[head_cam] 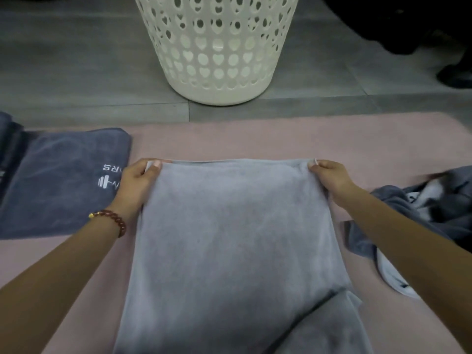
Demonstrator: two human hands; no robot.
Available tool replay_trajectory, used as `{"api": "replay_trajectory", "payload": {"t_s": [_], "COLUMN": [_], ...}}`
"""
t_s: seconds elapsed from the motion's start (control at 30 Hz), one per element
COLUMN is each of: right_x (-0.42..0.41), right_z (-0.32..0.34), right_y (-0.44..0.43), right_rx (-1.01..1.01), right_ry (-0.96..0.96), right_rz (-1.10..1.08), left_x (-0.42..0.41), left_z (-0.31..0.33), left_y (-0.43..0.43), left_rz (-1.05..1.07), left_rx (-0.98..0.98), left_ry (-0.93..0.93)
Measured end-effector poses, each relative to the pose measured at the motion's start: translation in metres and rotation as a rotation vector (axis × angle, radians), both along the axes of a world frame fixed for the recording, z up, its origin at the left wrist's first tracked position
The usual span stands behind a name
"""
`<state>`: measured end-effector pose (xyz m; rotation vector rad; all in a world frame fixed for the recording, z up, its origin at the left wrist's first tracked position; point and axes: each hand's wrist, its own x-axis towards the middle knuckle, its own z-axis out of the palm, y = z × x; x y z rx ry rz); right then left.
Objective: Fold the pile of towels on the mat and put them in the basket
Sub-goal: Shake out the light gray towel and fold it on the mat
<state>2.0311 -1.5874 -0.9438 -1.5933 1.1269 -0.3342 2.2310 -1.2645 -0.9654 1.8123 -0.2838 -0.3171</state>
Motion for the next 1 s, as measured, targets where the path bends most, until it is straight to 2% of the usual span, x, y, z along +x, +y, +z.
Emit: {"api": "replay_trajectory", "payload": {"t_s": [0.13, 0.3, 0.43, 0.63, 0.87, 1.0], "right_x": [-0.012, -0.046, -0.07, -0.079, -0.058, -0.059], "right_z": [0.026, 0.068, 0.119, 0.213, 0.357, 0.419], "right_y": [0.004, -0.002, 0.006, 0.027, 0.047, 0.049], "right_rx": [0.036, -0.024, -0.012, -0.045, -0.134, -0.21], "right_ry": [-0.109, -0.219, -0.376, -0.562, -0.878, -0.926], "right_rz": [-0.124, 0.056, 0.092, -0.053, -0.275, -0.309], "left_x": [-0.006, -0.011, -0.013, -0.025, -0.038, -0.05], "left_z": [0.017, 0.061, 0.115, 0.226, 0.376, 0.432], "left_y": [0.009, 0.028, 0.04, 0.034, 0.017, 0.017], "left_rz": [0.033, -0.009, -0.064, -0.046, 0.082, 0.12], "left_rx": [-0.13, -0.123, -0.112, -0.152, -0.337, -0.41], "left_ry": [0.071, -0.071, -0.159, -0.352, -0.515, -0.587]}}
